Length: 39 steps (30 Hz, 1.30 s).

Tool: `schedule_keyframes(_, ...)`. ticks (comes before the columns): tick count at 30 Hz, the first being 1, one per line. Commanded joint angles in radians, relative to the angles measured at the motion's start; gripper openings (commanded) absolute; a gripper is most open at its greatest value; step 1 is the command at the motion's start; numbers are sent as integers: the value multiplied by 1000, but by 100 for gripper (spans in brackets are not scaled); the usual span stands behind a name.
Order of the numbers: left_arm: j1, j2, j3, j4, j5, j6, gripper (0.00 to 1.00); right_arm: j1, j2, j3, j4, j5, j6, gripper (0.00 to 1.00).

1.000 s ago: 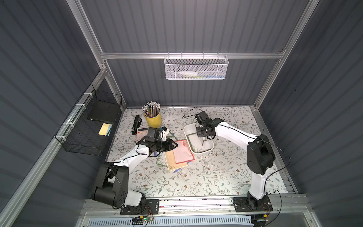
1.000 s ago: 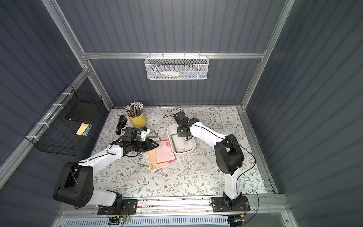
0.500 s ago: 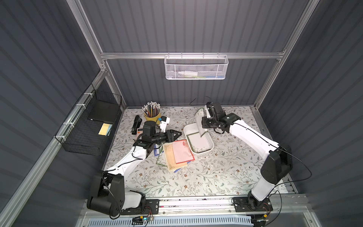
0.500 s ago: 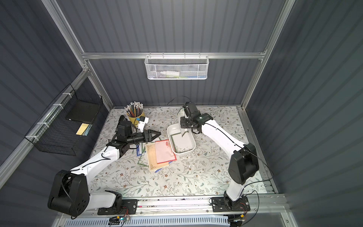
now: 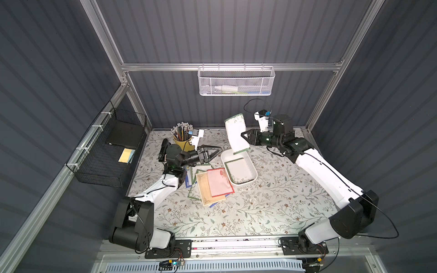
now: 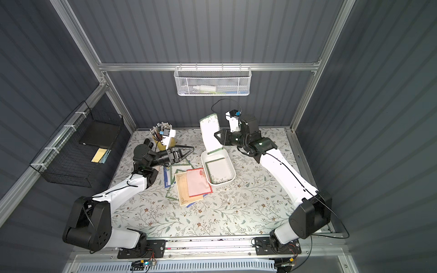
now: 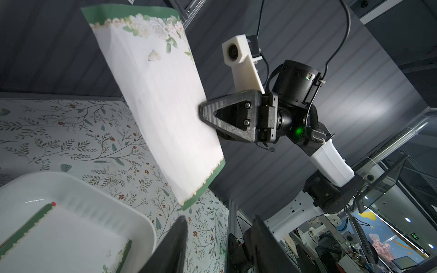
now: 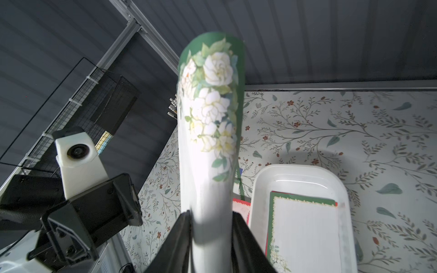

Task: Take out the stationery paper from the storage box
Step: Pick up the stationery paper from the storage box.

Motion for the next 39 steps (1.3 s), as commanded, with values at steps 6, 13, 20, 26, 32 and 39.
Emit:
schedule_keyframes(6, 6, 89, 42, 173, 44, -74, 46, -1, -12, -6, 79, -168, 51, 35)
schedule_keyframes(13, 6, 159, 52, 281, 29, -141, 46, 0, -8, -29, 79, -193, 58, 36)
schedule_keyframes(20, 6, 174, 73, 332, 25, -178, 46, 2, 0, -49, 78, -185, 55, 36)
schedule_keyframes(26, 6, 170, 66, 306, 22, -158, 46, 4, 16, -46, 87, -219, 61, 36)
schedule_keyframes(32, 3, 194, 64, 337, 13, -183, 43, 32, 38, -38, 95, -224, 69, 36)
schedule_keyframes(39, 3, 204, 69, 345, 7, -196, 16, 39, 45, -39, 87, -209, 62, 36)
